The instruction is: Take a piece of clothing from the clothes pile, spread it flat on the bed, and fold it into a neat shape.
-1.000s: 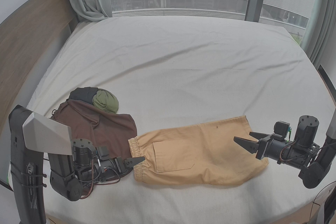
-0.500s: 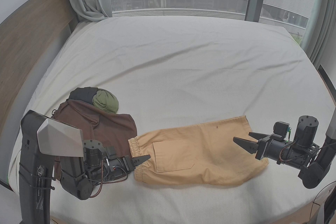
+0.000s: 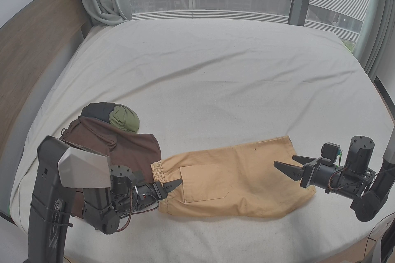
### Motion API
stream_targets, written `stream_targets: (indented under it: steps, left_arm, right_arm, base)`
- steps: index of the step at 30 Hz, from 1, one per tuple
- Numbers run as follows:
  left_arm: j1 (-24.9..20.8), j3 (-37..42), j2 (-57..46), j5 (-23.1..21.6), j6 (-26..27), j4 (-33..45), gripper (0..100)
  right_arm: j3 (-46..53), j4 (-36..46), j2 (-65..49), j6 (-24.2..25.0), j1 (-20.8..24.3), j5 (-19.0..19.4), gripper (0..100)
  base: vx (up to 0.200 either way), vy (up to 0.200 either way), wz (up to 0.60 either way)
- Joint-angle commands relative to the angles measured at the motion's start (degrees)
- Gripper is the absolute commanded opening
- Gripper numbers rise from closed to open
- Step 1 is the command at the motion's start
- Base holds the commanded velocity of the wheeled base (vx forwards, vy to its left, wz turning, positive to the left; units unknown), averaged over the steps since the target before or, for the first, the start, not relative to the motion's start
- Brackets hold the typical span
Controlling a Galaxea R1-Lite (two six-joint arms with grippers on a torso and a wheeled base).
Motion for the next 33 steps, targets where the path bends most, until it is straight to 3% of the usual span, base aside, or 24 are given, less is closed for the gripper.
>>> stream_targets:
  steps: [1,6,7,19,26,33]
  left_arm:
    - [-0.14,-1.76,1.37,-0.14,-0.24,0.05,100]
    - [-0.49,-1.94,1.10,-0.40,-2.18,-0.04,100]
    - [-0.49,-1.85,1.10,-0.49,-2.44,-0.04,0]
    - [-0.58,-1.41,0.58,-0.93,-4.29,-0.12,0]
    - [-0.32,0.79,-7.86,-3.13,-11.84,-0.04,0]
    - [1.09,2.90,-11.38,-4.71,-13.69,-0.12,0]
  right_arm:
    - [0.06,-0.08,0.01,0.01,0.04,-0.01,100]
    - [-0.03,-0.08,0.01,0.01,0.04,-0.01,100]
    - [-0.03,-0.08,0.01,0.01,0.04,-0.01,100]
    - [-0.12,-0.08,0.10,0.01,-0.40,-0.01,100]
    - [-0.12,-0.08,0.27,0.01,-0.49,-0.01,100]
    - [-0.12,-0.08,0.36,0.01,-0.31,0.08,100]
  base:
    - [0.000,0.000,0.00]
    - [0.000,0.000,0.00]
    - [0.000,0.000,0.00]
    - [0.000,0.000,0.00]
    - [0.000,0.000,0.00]
    - [0.000,0.000,0.00]
